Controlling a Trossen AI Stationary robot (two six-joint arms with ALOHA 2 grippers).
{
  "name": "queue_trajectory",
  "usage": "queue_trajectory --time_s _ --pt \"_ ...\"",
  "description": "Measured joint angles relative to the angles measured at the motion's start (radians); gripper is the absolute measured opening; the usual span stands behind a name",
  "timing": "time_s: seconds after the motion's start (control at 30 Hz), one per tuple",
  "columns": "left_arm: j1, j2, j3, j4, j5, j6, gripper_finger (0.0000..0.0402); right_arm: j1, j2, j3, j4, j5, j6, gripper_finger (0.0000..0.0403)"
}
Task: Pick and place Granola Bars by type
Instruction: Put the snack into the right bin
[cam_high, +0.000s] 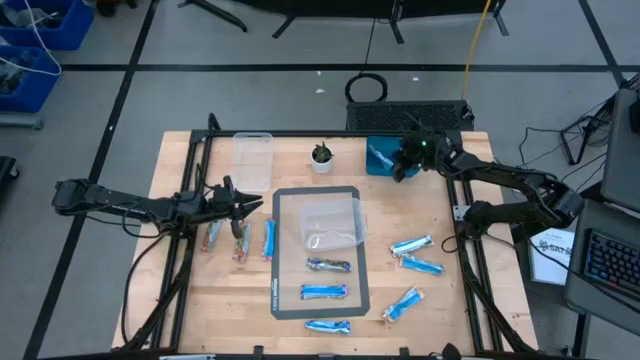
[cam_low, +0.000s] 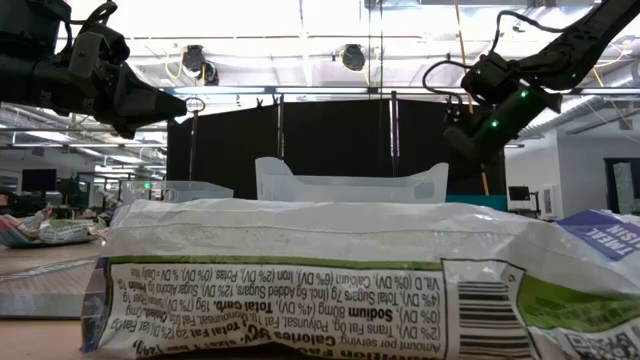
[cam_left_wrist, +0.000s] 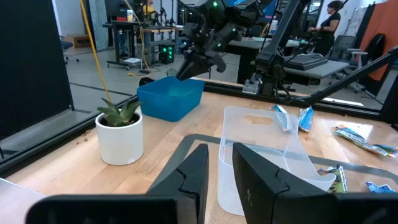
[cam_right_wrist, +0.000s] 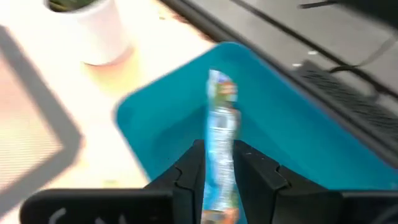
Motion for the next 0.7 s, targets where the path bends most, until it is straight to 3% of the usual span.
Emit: queue_trajectory --time_s 0.2,0.47,0.57,0.7 --pt "0.0 0.0 0.0 0.0 0.0 0.0 0.0079 0.022 0.0 0.0 0.025 -0.228 0.049 0.0068" --pt "0.0 0.0 0.0 0.0 0.0 0.0 0.0079 0.188 -0.001 0.0 0.211 -0.603 0.095 0.0054" --pt "0.0 0.0 0.0 0.0 0.0 0.0 0.0079 0.275 -0.001 0.0 0.284 -0.656 0.144 0.005" --pt "0.0 0.0 0.0 0.0 0.0 0.0 0.0079 0.417 -0.014 0.0 0.346 -0.59 0.154 0.0049"
